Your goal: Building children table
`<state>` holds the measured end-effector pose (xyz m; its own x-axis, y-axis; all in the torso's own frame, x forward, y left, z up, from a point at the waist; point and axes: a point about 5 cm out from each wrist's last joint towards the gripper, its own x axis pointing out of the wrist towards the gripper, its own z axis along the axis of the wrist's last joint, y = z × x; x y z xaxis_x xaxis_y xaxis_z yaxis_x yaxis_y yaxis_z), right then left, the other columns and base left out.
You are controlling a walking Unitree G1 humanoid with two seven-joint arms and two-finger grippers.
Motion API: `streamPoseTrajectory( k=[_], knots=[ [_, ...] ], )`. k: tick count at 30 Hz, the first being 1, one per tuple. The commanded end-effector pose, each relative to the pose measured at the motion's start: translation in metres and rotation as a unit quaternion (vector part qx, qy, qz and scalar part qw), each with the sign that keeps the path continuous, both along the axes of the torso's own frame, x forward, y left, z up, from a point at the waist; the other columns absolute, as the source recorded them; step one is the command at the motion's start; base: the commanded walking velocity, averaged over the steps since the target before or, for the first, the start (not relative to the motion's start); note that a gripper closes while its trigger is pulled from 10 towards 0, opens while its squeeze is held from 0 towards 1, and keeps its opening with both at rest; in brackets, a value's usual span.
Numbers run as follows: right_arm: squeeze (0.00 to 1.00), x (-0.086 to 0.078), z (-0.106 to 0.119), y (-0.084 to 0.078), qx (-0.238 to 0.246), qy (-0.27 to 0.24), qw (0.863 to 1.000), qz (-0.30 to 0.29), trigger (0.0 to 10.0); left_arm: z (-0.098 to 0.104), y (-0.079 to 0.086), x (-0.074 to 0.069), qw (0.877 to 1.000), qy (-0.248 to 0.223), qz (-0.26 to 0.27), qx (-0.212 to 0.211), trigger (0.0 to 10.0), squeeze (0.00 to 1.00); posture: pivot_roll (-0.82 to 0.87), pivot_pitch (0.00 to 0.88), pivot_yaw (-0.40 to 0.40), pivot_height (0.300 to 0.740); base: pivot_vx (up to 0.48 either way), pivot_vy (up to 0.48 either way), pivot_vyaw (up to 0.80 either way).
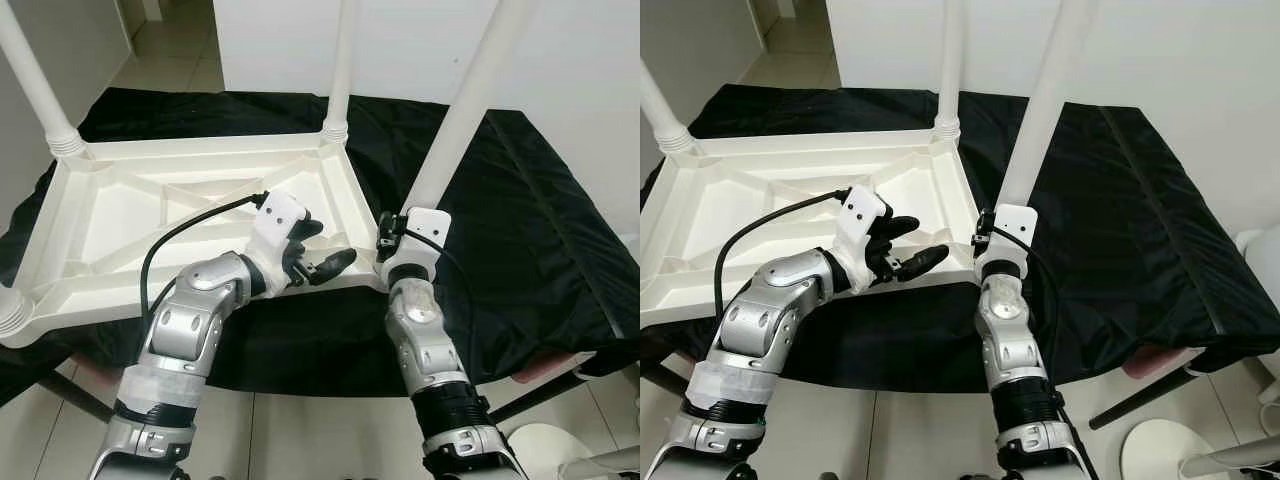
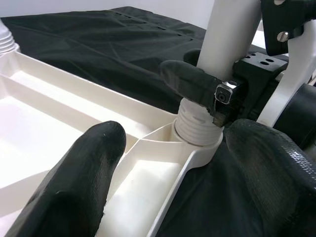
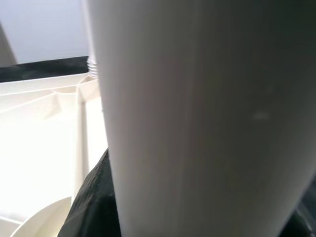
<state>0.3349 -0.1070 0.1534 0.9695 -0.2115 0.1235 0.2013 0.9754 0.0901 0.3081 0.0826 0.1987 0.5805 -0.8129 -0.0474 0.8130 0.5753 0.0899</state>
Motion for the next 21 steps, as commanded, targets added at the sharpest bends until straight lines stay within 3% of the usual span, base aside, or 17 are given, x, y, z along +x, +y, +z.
streamPoseTrajectory(
  k=[1,12,21],
  knots=[
    [0.0,-0.0056,-0.0333,-0.0142,0.003,0.076,0.996,-0.048,10.0,0.0035,0.003,0.0054,0.998,-0.014,0.059,0.0,10.0,0.0,0.0,0.08,-0.024,0.74,0.0,0.0,0.0],
    [0.0,-0.0045,-0.0326,-0.0145,-0.018,0.075,0.995,-0.068,10.0,0.0036,0.0049,0.0053,0.998,-0.015,0.066,-0.001,10.0,0.0,0.01,0.079,-0.032,0.74,0.0,0.0,0.0],
    [0.0,-0.0068,-0.0305,-0.0155,0.013,0.05,0.997,-0.062,10.0,0.0031,0.0045,0.0046,0.998,-0.015,0.066,-0.003,10.0,0.0,0.01,0.077,-0.038,0.74,0.0,0.0,0.0]
  ],
)
